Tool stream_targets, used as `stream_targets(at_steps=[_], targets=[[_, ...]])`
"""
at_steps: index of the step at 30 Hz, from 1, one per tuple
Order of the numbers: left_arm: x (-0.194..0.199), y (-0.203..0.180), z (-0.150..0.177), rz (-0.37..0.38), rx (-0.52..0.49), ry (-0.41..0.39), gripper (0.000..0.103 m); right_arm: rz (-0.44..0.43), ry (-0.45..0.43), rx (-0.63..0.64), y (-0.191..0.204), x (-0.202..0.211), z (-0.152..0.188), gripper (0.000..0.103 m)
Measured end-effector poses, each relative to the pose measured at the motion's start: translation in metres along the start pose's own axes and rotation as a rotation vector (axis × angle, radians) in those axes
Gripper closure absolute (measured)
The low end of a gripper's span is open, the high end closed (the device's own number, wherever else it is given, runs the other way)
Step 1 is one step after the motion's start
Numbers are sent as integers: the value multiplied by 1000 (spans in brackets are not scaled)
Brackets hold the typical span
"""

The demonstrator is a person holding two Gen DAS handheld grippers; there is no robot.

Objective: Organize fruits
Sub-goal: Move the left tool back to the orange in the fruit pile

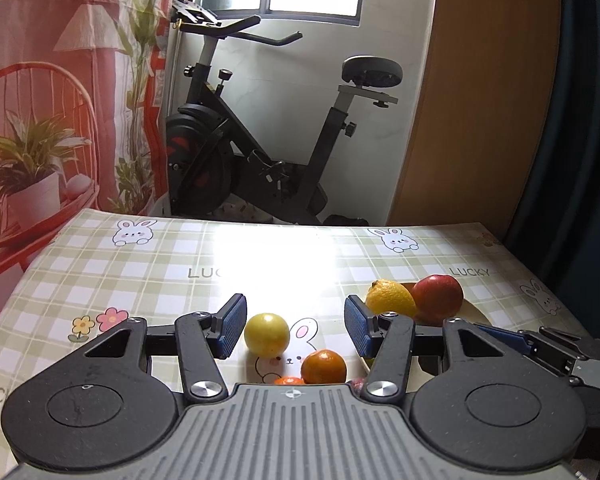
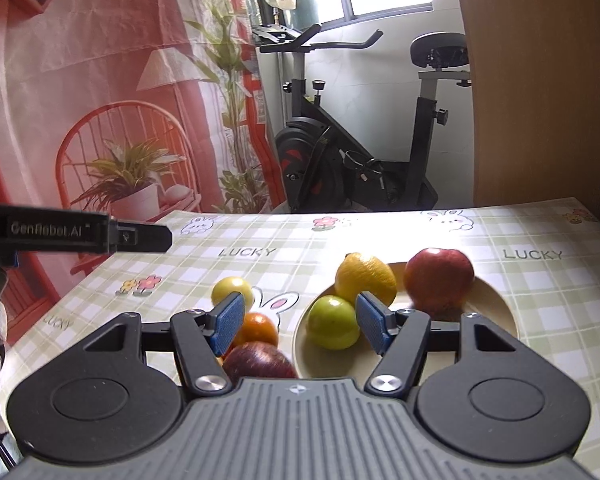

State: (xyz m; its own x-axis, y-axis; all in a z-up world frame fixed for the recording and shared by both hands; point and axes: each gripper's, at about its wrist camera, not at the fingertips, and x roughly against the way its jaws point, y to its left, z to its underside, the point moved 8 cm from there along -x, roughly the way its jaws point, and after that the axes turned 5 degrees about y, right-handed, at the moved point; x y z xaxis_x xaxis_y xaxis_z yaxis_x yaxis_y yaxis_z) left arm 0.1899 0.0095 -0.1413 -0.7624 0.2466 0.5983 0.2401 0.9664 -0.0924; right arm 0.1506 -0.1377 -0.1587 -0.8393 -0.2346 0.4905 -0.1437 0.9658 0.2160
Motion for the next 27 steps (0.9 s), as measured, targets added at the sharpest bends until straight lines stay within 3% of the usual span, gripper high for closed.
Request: stream_targets(at_steps=[9,20,27], targets=[[-5,10,30,-13,47,48,46,-37,48,56,21,-5,35,38],[-15,22,59,-4,89,117,46,-138,105,132,54,-16,60,46],[-24,19,73,34,108,176,46,-173,148,145,64,-28,74,49]])
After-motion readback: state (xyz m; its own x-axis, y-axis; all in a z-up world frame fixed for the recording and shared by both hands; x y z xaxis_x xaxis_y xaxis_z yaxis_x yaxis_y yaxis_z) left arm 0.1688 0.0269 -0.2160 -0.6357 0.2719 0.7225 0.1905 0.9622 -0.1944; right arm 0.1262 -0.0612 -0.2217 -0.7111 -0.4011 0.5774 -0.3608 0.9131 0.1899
